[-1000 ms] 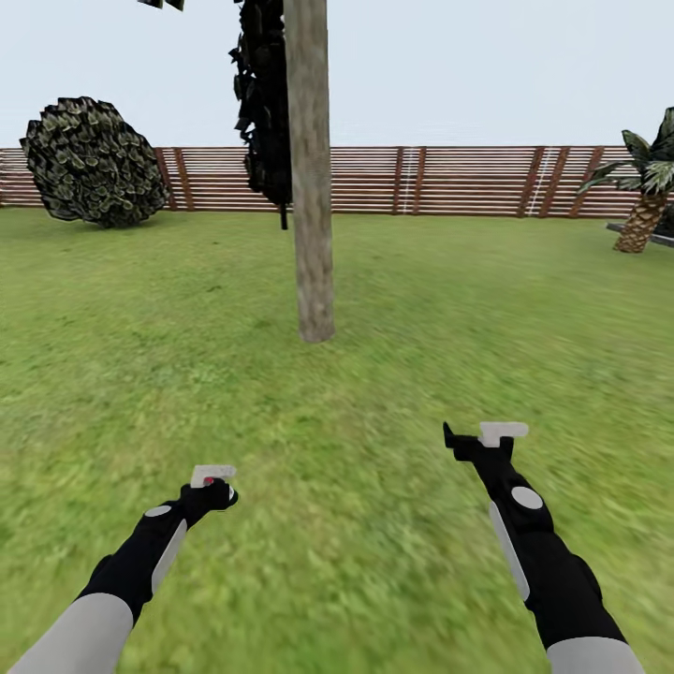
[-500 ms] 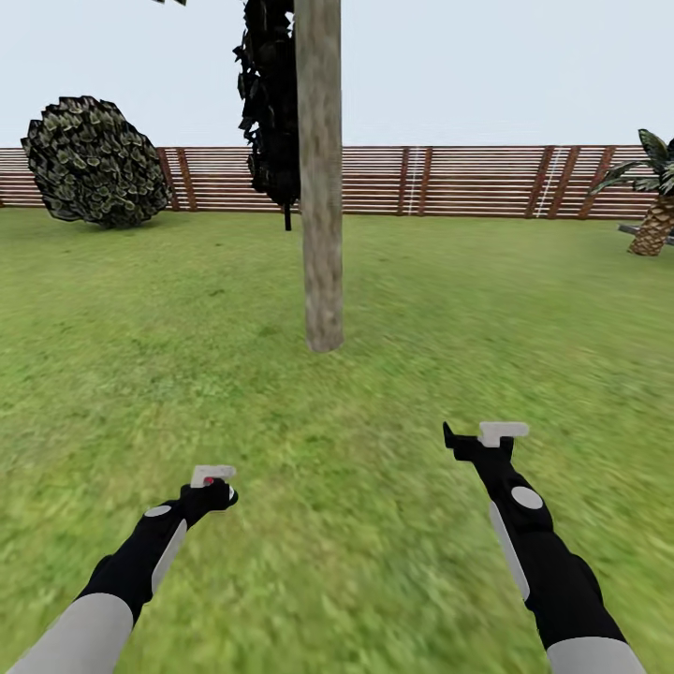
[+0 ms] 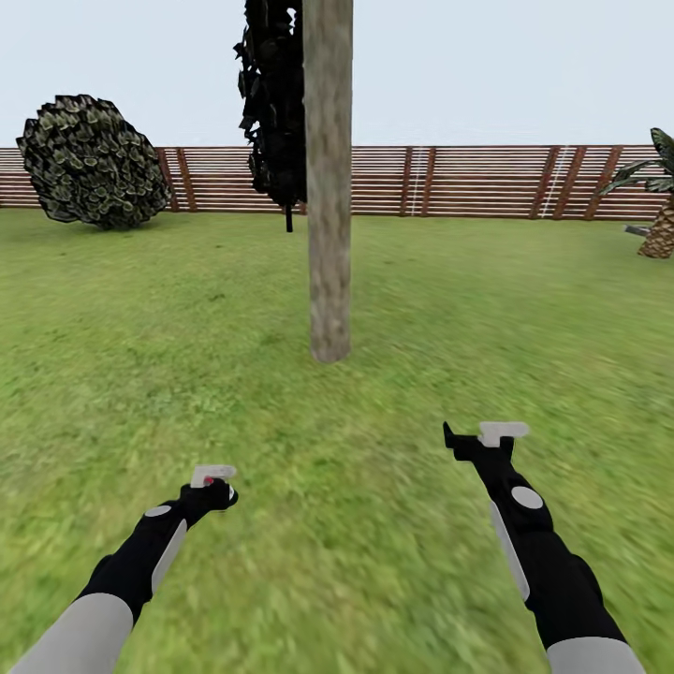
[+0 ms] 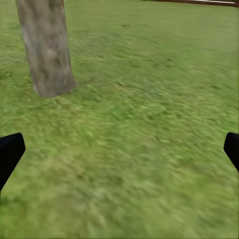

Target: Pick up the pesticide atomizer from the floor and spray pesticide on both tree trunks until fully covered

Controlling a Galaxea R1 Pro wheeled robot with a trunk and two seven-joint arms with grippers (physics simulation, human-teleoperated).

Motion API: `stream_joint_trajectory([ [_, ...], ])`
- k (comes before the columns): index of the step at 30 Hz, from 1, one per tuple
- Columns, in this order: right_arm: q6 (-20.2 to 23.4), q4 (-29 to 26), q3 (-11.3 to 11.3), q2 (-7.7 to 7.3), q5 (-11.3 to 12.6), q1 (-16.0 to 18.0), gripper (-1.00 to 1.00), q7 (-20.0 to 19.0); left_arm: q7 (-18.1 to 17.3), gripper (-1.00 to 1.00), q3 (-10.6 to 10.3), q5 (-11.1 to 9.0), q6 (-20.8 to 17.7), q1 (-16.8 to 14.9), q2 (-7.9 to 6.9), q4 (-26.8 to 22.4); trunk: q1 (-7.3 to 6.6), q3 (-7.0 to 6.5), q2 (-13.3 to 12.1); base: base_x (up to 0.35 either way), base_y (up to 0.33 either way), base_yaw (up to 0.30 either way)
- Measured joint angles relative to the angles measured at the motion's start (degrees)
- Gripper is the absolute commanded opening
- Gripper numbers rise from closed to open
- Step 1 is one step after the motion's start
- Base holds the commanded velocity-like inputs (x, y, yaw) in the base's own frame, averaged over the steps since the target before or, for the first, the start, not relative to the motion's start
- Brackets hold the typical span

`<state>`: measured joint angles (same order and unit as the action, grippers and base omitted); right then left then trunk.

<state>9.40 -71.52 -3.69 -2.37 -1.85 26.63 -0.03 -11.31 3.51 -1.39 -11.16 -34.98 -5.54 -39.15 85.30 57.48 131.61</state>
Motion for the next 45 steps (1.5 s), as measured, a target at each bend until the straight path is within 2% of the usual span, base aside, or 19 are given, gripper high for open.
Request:
stream_joint_trajectory([
  [21, 0.0, -0.3, 0.0, -0.05, 0.1, 0.0, 1.0, 0.0, 0.0, -1.0, 0.0, 0.0, 0.0, 0.0, 0.0, -0.1, 0.0, 0.0, 0.0, 0.338, 0.029, 0.0],
  [26, 0.1, -3.5, -0.2, -0.52, 0.1, 0.0, 1.0, -0.1, 0.0, -1.0, 0.0, 0.0, -0.3, 0.1, -0.1, -1.9, 0.0, 0.0, 0.0, 0.338, 0.0, 0.0],
  [30, 0.8, -7.7, -0.1, -0.6, -0.3, 0.0, 1.0, -0.1, 0.0, -1.0, 0.0, 0.0, -2.3, 0.5, -0.09, -3.0, 0.0, 0.0, 0.0, 0.338, 0.0, 0.0],
  [31, 1.0, -7.8, -0.1, -0.58, -0.4, -0.2, 1.0, -0.1, 0.0, -1.0, 0.0, 0.0, -2.6, 0.6, -0.07, -3.6, 0.0, 0.0, 0.0, 0.338, 0.0, 0.0],
  [32, 1.0, -6.0, -0.1, -0.64, -0.4, -2.5, 1.0, -0.1, 0.0, -1.0, -0.1, 0.0, -3.0, 1.1, -0.02, -4.8, 0.0, 0.01, 0.0, 0.338, 0.0, 0.0],
  [36, 1.0, -3.8, 0.0, -0.36, -0.3, -6.7, 1.0, -0.1, 0.0, -1.0, 0.0, 0.0, -3.1, 1.6, -0.05, -5.2, 0.0, 0.0, 0.0, 0.338, 0.0, 0.0],
  [45, 1.1, -4.0, -0.1, -0.56, -0.3, -7.0, 1.0, -0.1, -0.1, -1.0, 0.0, 0.0, -3.1, 1.6, -0.01, -5.3, 0.0, 0.0, 0.0, 0.339, 0.0, 0.0],
])
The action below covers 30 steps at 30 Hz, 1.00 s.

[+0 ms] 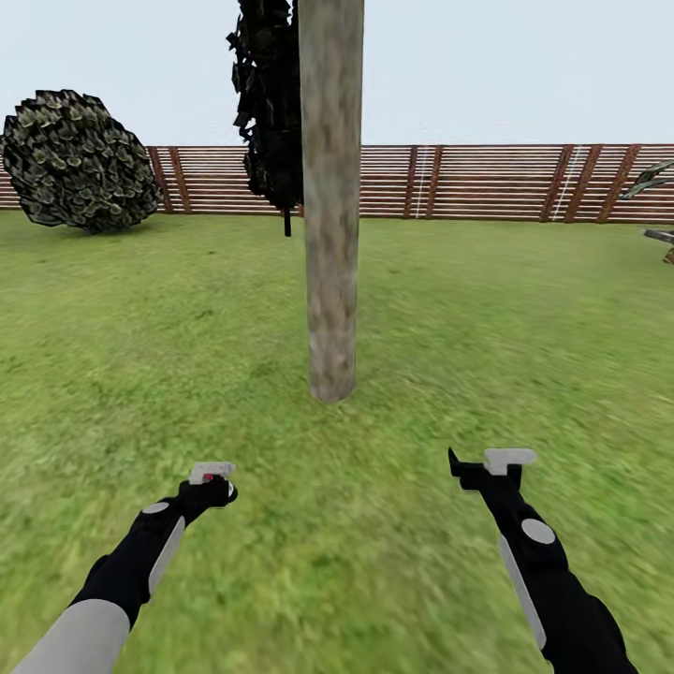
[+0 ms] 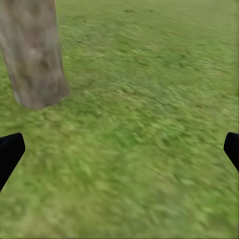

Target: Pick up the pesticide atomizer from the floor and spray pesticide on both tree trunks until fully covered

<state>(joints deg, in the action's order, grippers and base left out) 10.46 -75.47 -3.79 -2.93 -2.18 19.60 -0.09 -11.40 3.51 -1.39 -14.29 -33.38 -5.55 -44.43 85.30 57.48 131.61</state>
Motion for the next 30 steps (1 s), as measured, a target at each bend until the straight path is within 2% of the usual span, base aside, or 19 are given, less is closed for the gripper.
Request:
stream_joint_trajectory([
  [30, 0.0, 0.3, 0.1, 0.32, 0.0, 0.0, 1.0, 0.0, -0.1, -1.0, 0.0, 0.0, 0.0, 0.0, 0.01, 0.0, 0.0, 0.0, 0.0, 0.339, 0.0, 0.0],
])
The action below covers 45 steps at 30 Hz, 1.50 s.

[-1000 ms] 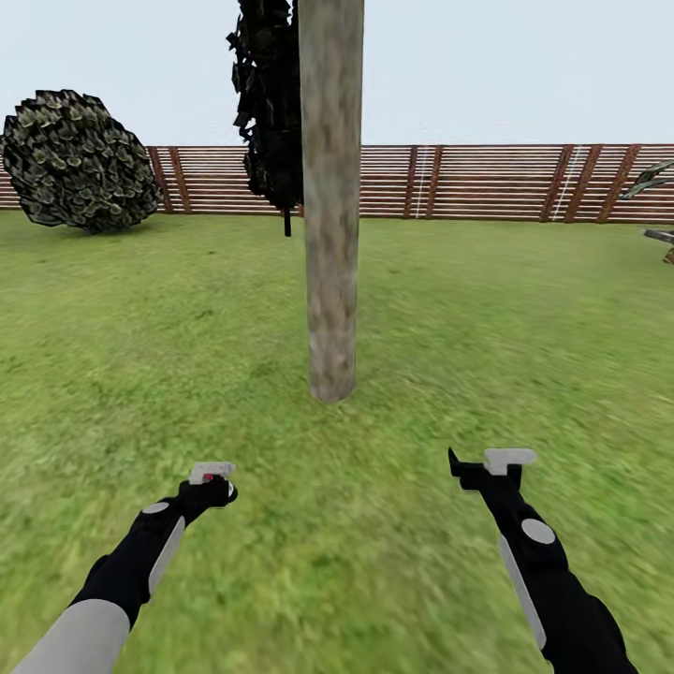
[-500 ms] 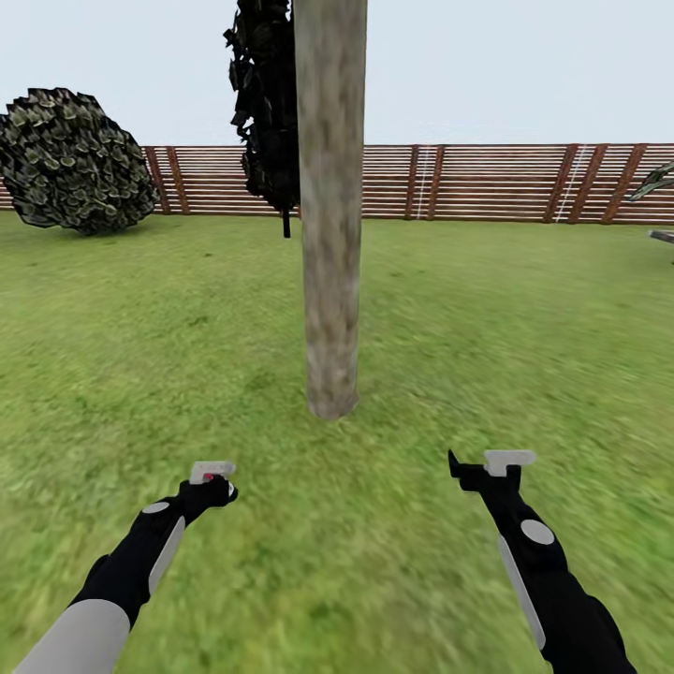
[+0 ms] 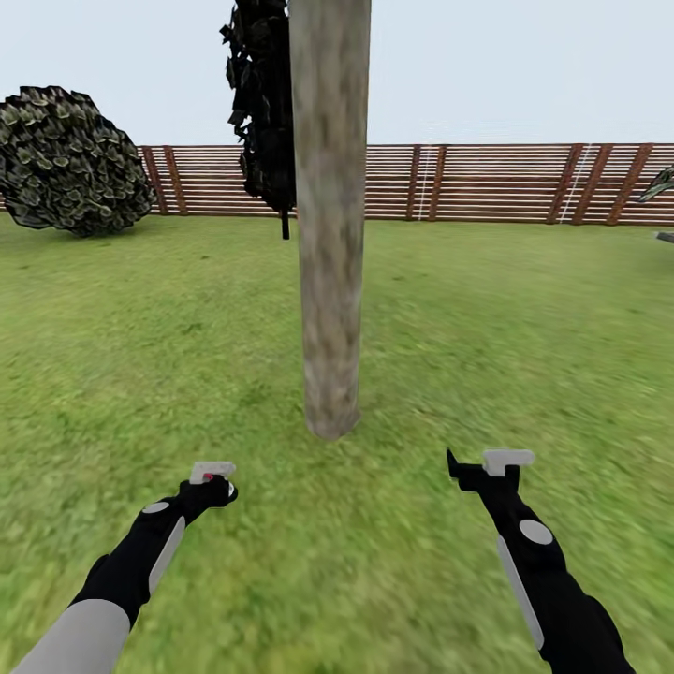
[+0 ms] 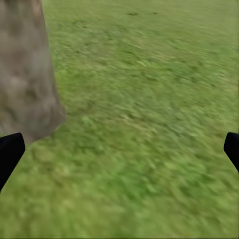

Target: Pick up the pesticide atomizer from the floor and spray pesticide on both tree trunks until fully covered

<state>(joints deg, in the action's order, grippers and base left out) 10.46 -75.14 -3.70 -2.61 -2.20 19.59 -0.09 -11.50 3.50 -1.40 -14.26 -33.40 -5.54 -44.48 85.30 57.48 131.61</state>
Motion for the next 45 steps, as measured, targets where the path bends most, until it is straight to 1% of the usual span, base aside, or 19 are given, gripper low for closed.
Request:
stream_joint_trajectory([
  [8, 0.0, 0.0, 0.0, -0.03, 0.0, 0.0, 1.0, 0.0, 0.0, -1.0, 0.0, 0.0, 0.0, 0.0, 0.0, 0.0, 0.0, 0.0, 0.0, 0.273, 0.0, 0.0],
  [22, 0.0, 0.3, 0.0, -0.04, -0.1, -0.1, 1.0, 0.2, -0.1, -1.0, -0.1, -0.1, 0.0, 0.0, 0.0, 0.0, 0.0, 0.0, 0.0, 0.016, 0.0, 0.0],
  [23, 0.0, 0.7, 0.0, -0.04, -0.1, -0.1, 1.0, 0.2, -0.1, -1.0, -0.1, -0.1, 0.0, 0.0, 0.0, 0.0, 0.0, 0.0, 0.0, 0.0, 0.0, 0.0],
  [24, 0.0, 3.9, 0.2, 0.12, -0.2, -0.1, 1.0, 0.3, -0.1, -1.0, -0.1, 0.0, 0.0, 0.1, 0.06, 0.0, 0.01, 0.01, 0.0, 0.0, 0.0, 0.0],
  [26, 0.0, 6.4, 0.4, 0.26, -0.2, 0.0, 1.0, 0.3, -0.2, -1.0, -0.1, 0.0, 0.1, 0.1, 0.1, 0.1, 0.0, 0.0, 0.0, 0.0, 0.0, 0.0],
  [28, -0.1, 8.5, 1.4, 0.39, -0.1, 0.0, 1.0, 0.1, -0.9, -1.0, -0.3, 0.0, 0.1, 0.4, 0.16, 0.1, 0.0, 0.0, 0.0, 0.0, 0.0, 0.0],
  [30, -0.2, 9.4, 2.8, 0.45, 0.0, -0.1, 1.0, -0.1, -3.0, -1.0, -0.3, 0.0, 0.2, 0.8, 0.17, 0.1, 0.0, 0.0, 0.0, 0.0, 0.0, 0.0],
  [31, -0.2, 9.8, 4.2, 0.47, 0.1, 0.0, 1.0, -0.2, -5.1, -1.0, -0.3, 0.0, 0.2, 0.9, 0.16, 0.1, 0.0, 0.0, 0.0, 0.0, 0.0, 0.0],
  [32, -0.2, 10.0, 6.1, 0.48, 0.1, 0.0, 1.0, -0.3, -7.8, -1.0, -0.4, 0.0, 0.2, 1.0, 0.12, 0.1, 0.0, 0.0, 0.0, 0.0, 0.0, 0.0],
  [33, -0.2, 10.5, 9.4, 0.47, 0.1, 0.5, 1.0, -0.3, -12.8, -1.0, -0.6, 0.1, 0.4, 1.1, -0.05, 0.1, 0.0, 0.0, 0.0, 0.0, 0.0, 0.0],
  [34, -0.2, 10.6, 10.5, 0.45, 0.0, 0.8, 1.0, -0.3, -14.5, -1.0, -0.6, 0.3, 0.5, 1.1, -0.14, 0.1, 0.0, 0.0, 0.0, 0.0, 0.0, 0.0],
  [35, -0.3, 11.1, 12.2, 0.44, 0.0, 1.5, 1.0, -0.3, -17.4, -1.0, -0.6, 0.5, 0.6, 1.1, -0.3, 0.1, 0.0, 0.0, 0.0, 0.0, 0.0, 0.0],
  [36, -0.3, 12.5, 14.1, 0.43, 0.0, 3.1, 1.0, -0.4, -21.2, -1.0, -0.7, 1.2, 0.7, 1.1, -0.61, 0.1, 0.0, 0.0, 0.0, 0.0, 0.0, 0.0],
  [37, -0.3, 13.8, 15.2, 0.42, 0.1, 4.5, 1.0, -0.6, -23.2, -1.0, -0.7, 2.2, 0.8, 1.1, -1.0, 0.1, 0.0, 0.0, 0.0, 0.0, 0.0, 0.0],
  [38, -0.3, 18.5, 17.5, 0.51, 0.2, 8.6, 1.0, -4.8, -26.6, -1.0, -0.9, 7.2, 1.1, 1.1, -3.22, 0.1, 0.0, -0.01, 0.0, 0.0, 0.0, 0.0],
  [39, -0.3, 20.7, 18.1, 0.57, 0.2, 10.4, 1.0, -8.1, -28.1, -1.0, -1.1, 9.7, 1.1, 1.1, -4.22, 0.1, 0.0, 0.0, 0.0, 0.0, 0.0, 0.0],
  [41, -0.3, 24.4, 18.7, 0.77, 0.2, 13.6, 1.0, -15.6, -31.7, -1.0, -1.4, 14.7, 1.2, 1.1, -5.49, 0.1, 0.0, 0.0, 0.0, 0.0, 0.0, 0.0],
  [42, -0.3, 25.2, 18.8, 0.82, 0.2, 14.4, 1.0, -17.4, -32.7, -1.0, -1.5, 16.0, 1.2, 1.2, -5.75, 0.1, 0.0, 0.0, 0.0, 0.0, 0.0, 0.0],
  [45, -0.2, 28.7, 19.0, 1.0, 0.2, 17.9, 1.0, -26.6, -38.3, -1.0, -1.6, 22.9, 1.3, 1.2, -6.6, 0.1, 0.0, 0.0, 0.0, 0.0, 0.0, 0.0],
])
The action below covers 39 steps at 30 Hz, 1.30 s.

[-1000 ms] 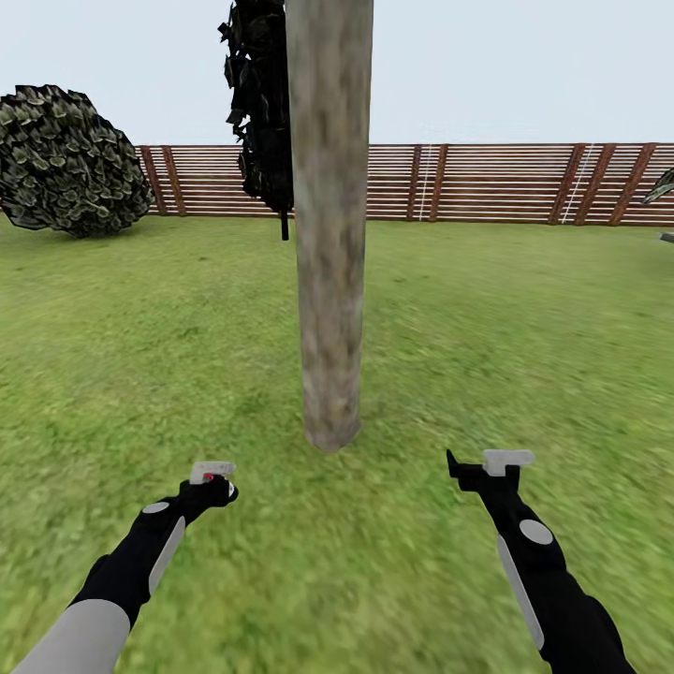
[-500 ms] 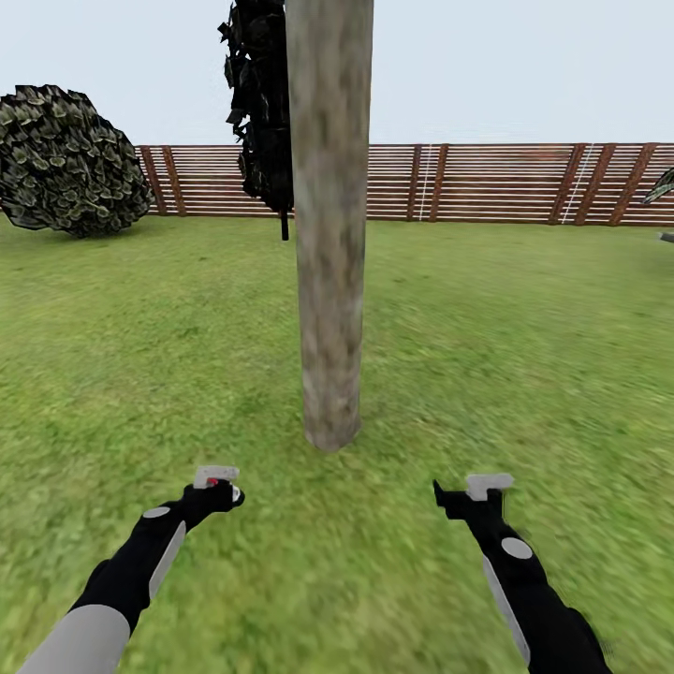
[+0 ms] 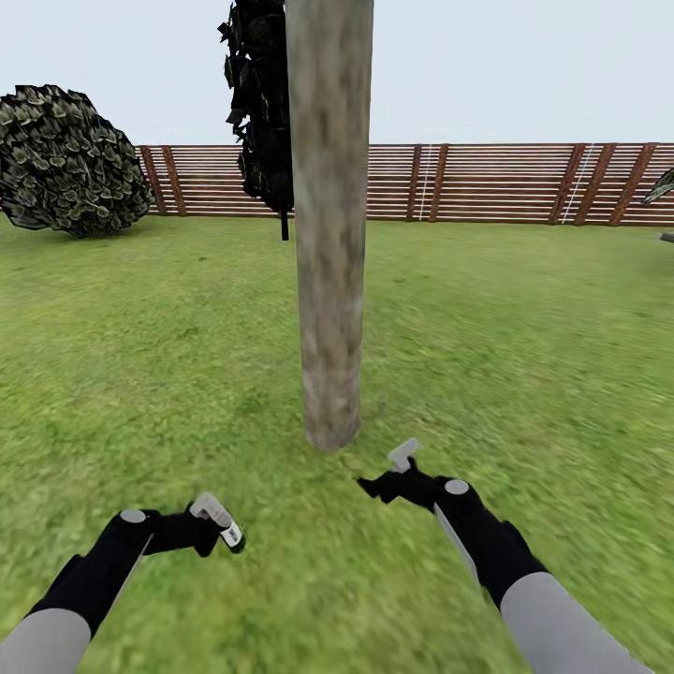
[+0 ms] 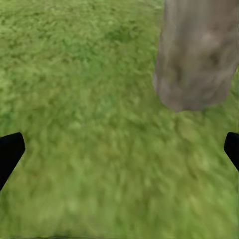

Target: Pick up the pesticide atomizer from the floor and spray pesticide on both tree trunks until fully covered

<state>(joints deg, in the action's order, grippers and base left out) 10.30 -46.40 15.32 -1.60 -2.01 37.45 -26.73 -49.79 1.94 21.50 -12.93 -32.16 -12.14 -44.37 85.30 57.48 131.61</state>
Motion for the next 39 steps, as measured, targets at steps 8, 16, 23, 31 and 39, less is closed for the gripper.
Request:
stream_joint_trajectory([
  [8, -0.1, 2.1, 0.8, 0.87, -0.1, 1.7, 1.0, -12.4, -4.7, -1.0, 0.1, 6.3, 14.1, 1.9, -1.51, 1.2, 0.0, 0.0, 0.0, 0.0, 0.0, 0.0],
  [16, -0.2, 2.1, 9.0, 0.9, -0.1, 1.7, 1.0, -14.7, -5.0, -1.0, -0.8, 16.1, 15.3, 2.2, -1.25, 5.7, 0.0, 0.0, 0.0, 0.0, 0.0, 0.0],
  [23, -0.6, 2.1, 10.2, 0.9, -0.1, 1.7, 1.0, -14.9, -5.7, -1.0, -1.0, 19.4, 15.3, 2.1, -1.26, 6.4, 0.0, 0.0, 0.0, 0.0, 0.0, 0.0],
  [31, -0.5, 2.1, 13.2, 0.86, -0.3, 1.7, 1.0, -15.1, -12.4, -1.0, -1.0, 20.2, 14.9, 1.6, -0.59, 5.9, 0.0, 0.0, 0.0, 0.0, 0.0, 0.0],
  [39, -0.5, 2.1, 21.0, 0.72, -0.3, 1.7, 1.0, -15.1, -12.6, -1.0, -0.9, 25.5, 14.0, 1.5, 2.09, 6.0, 0.0, 0.0, 0.0, 0.0, 0.0, 0.0],
])
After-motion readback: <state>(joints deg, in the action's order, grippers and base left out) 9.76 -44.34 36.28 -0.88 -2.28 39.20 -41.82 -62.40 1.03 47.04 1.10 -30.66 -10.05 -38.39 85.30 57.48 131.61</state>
